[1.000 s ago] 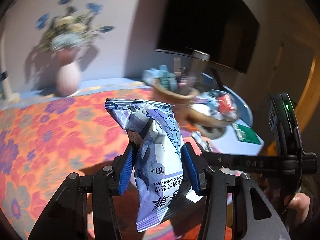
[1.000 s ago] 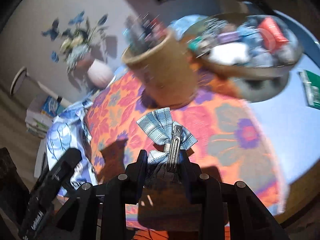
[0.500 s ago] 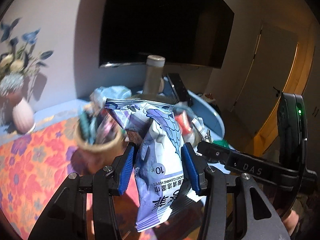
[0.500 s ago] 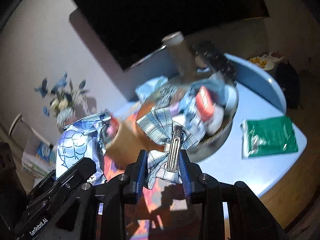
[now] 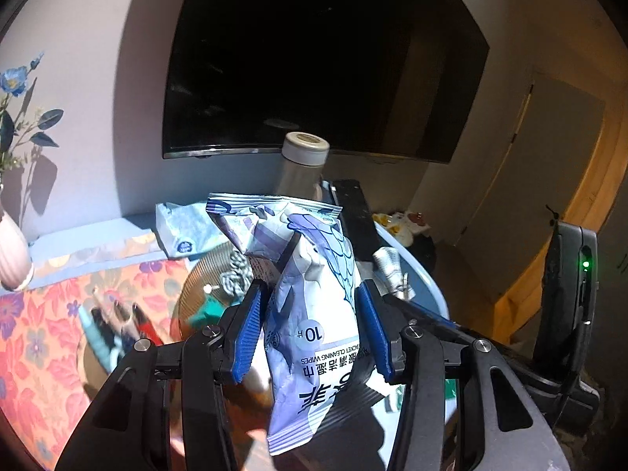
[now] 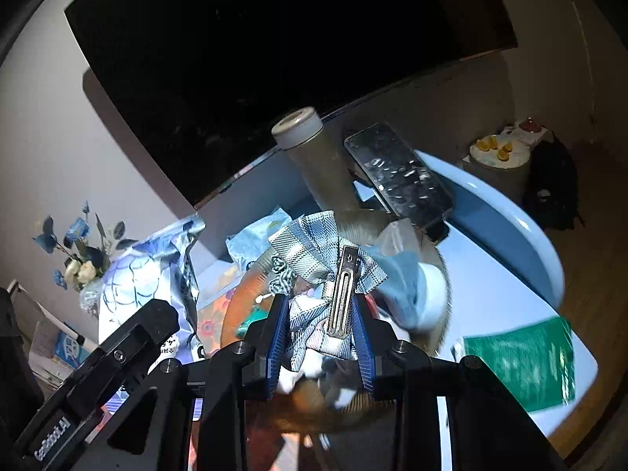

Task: Organize soft objects
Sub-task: 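Open both grippers to release the wipes bag and bow onto the plate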

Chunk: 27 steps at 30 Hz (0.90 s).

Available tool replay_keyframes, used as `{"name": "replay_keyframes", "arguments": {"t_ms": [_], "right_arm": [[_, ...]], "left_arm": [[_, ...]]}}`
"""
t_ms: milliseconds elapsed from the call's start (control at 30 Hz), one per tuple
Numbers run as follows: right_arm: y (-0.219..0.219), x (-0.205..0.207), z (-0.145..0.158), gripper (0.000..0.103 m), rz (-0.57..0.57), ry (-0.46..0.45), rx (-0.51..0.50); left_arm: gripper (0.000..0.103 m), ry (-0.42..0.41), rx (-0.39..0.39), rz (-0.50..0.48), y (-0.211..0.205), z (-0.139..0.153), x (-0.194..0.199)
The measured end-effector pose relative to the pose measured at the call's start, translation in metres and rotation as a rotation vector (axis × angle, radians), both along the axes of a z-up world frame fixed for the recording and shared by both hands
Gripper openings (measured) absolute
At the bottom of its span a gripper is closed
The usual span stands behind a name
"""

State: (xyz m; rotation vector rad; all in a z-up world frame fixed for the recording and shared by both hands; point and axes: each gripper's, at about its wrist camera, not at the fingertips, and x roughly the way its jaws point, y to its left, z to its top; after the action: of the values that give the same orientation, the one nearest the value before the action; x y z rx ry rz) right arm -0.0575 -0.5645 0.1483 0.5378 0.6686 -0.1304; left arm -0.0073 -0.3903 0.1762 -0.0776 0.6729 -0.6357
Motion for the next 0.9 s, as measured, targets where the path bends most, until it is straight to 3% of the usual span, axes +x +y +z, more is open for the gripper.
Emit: {"name": "replay_keyframes", "arguments": {"t_ms": [167,300,333,400,467,733,900], "right_arm": [[0.002,0.039,-0.012,0.031,0.018,0.024,-0.068],[-0.007,0.062,-0.021,0.033,0.007,0.036,-0.066],[-0.010,0.069,-0.024,0.036,0.004,0.046,-0.057],[-0.016,0.076,-0.028,0.061,-0.004,0.057,-0.029],[-0.024,0.074,-0.029,0.063,-0.026,0.040,0.000],[-0.027,0.045,-0.022,0.064,-0.049,0.023,-0.002],[-0.013,0.018,-0.012,0.064,-0.047,0.003,-0.037]], "left_arm": [[0.045,0.020,0.021,0.035,-0.003,-0.015,0.028],[0.046,0.036,0.042,0.043,-0.008,-0.029,0.042],[0.050,0.035,0.042,0.043,-0.009,-0.031,0.045],[0.061,0.031,0.043,0.059,-0.009,-0.033,0.047],[0.078,0.012,0.045,0.059,-0.010,-0.033,0.047],[0.078,-0.009,0.054,0.009,-0.009,-0.027,0.032],[0.078,-0.091,0.082,-0.029,-0.003,-0.011,-0.006]]}}
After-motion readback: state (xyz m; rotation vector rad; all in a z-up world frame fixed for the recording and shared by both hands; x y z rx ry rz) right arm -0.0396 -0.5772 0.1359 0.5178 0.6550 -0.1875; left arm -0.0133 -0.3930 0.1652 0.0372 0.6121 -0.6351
